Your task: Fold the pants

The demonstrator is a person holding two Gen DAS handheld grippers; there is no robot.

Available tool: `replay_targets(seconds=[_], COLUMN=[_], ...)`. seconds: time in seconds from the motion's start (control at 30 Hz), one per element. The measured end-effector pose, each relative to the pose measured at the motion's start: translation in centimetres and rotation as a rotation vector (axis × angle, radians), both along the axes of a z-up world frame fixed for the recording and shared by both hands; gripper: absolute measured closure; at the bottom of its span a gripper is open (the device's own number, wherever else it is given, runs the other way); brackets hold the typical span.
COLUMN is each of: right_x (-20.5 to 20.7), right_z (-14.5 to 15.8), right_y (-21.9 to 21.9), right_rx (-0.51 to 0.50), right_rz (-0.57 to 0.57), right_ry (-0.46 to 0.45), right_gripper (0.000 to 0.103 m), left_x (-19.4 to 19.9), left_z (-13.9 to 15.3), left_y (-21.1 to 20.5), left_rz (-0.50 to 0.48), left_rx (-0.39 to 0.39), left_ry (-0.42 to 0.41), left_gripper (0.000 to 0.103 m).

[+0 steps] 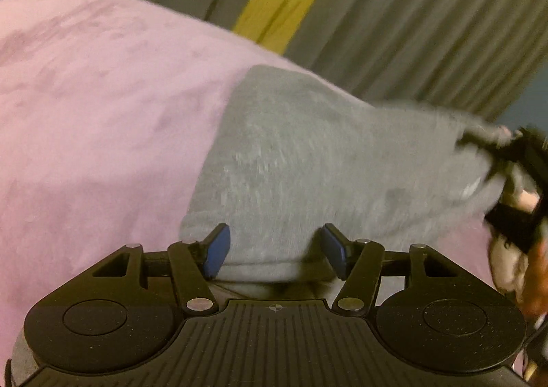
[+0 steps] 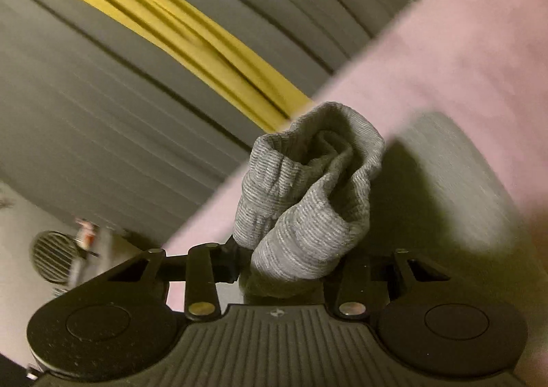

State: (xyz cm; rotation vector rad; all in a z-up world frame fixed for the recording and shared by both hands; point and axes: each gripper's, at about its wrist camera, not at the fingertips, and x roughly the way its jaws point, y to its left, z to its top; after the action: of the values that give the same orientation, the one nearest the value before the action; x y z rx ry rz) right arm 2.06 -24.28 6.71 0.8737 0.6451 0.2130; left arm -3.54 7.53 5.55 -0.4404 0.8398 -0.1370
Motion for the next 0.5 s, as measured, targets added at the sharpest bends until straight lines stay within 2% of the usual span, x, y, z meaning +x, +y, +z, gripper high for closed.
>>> replay_targets(seconds=[0.1,0.17,0.2,0.3,0.33,0.4,0.43,0.5], right_x=[-1.7,-3.0,-3.4,-3.3,-3.0,-2.7,-3.0,-3.3], right_z=[2.8,2.8,2.1,-1.6,-3.5,-7.1,-8.3,-8.5], right_y=[-0.2,-1.0,-1.3,-2.3,-2.7,-3.6,-4.1,-4.7], right_rx=[-0.012,-0.035,-0.065,-0.19,-0.22,-0.201,-0.161,-0.098], right_rz=[-0.027,-0.047,-0.06,-0.066,-0.059,-0.06,-0.068,-0.08], right_ry=[-0.111,-0.159,-0.149,-0.019,0.063,0.235,0.251,0.224], right_gripper=[0.064,0.064,0.064,0.062,0.061,0.057,0.057,0.053], left_x=[-0.1,-0.1,0.0,0.3,0.6,0.7,0.7,0.8], left_z=[0.1,0.0,-0.1,-0.3,-0.4,-0.4,-0.5,-0.5], left_y=[-0.4,-0.3,-0.2,-0.4,-0.7,-1.0,-1.1,-1.1], left_rz=[-0.011,-0.004,0.002,-0.017,-0.028,-0.048,-0.051,-0.05], left_rx=[0.037,0.025,0.023,0.02,0.029,0.046,0.054,0.055], left_ry=[0.012,0.023,0.033,0.059,0.069,0.081,0.086,0.087], left_gripper=[0.038,0.038,0.039,0.039,0.039,0.038,0.038,0.038])
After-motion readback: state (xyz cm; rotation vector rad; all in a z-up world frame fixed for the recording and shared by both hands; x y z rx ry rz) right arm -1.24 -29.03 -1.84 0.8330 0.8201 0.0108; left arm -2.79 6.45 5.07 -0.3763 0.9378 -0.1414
